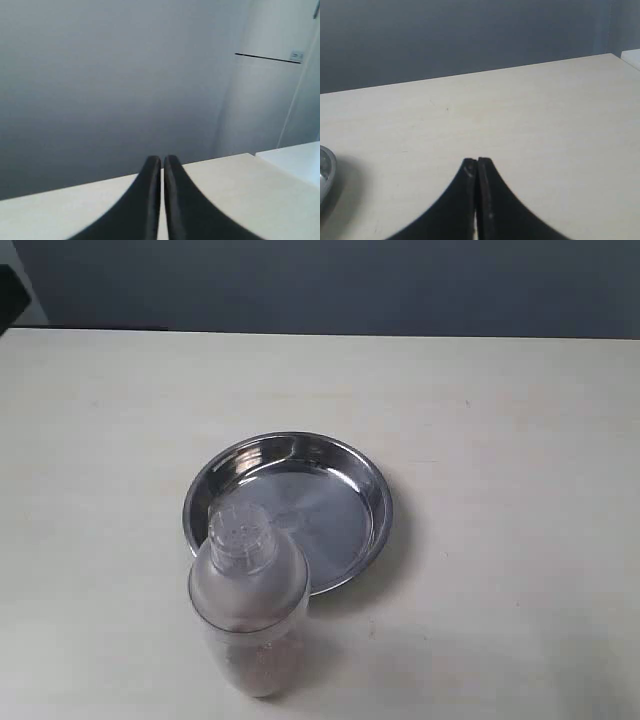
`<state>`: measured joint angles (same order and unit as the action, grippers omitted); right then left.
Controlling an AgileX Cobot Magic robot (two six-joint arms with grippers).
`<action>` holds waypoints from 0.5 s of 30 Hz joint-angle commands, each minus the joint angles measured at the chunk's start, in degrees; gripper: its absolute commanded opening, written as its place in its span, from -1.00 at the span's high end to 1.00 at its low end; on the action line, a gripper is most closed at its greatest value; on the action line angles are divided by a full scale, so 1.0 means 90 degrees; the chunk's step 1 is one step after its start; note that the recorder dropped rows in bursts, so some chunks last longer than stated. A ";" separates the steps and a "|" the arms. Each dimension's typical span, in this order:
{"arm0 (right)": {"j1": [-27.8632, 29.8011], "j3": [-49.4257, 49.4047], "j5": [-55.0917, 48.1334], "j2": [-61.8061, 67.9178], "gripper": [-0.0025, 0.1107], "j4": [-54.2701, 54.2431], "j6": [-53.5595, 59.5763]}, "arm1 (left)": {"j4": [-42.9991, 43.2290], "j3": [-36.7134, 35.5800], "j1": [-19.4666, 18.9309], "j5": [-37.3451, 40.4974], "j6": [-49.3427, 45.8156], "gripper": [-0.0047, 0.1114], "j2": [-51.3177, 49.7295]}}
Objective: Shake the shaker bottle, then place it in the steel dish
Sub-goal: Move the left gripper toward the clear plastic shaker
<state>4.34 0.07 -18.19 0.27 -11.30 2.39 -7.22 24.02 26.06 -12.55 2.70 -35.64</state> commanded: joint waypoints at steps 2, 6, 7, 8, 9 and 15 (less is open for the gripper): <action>0.0020 -0.0008 0.0064 -0.0030 0.97 0.0003 0.0012 | 0.0482 0.0051 0.0230 -0.0488 -0.0038 0.84 -0.0495; 0.0020 -0.0008 0.0064 -0.0030 0.97 0.0003 0.0012 | 0.0562 0.0037 0.0230 -0.0446 -0.0038 0.84 -0.0600; 0.0020 -0.0008 0.0064 -0.0030 0.97 0.0003 0.0012 | 0.0673 0.0037 0.0230 -0.0446 -0.0010 0.84 -0.0600; 0.0020 -0.0008 0.0064 -0.0030 0.97 0.0003 0.0012 | 0.0856 0.0037 0.0230 -0.0456 -0.0010 0.84 -0.0600; 0.0020 -0.0008 0.0064 -0.0030 0.97 0.0003 0.0012 | 0.1108 0.0037 0.0230 -0.0473 0.0044 0.83 -0.0600; 0.0020 -0.0008 0.0064 -0.0030 0.97 0.0003 0.0012 | 0.3023 0.0023 0.0238 -0.0790 0.1484 0.02 -0.0600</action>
<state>4.34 0.07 -18.19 0.27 -11.30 2.39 12.73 24.02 27.55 -17.12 10.32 -40.93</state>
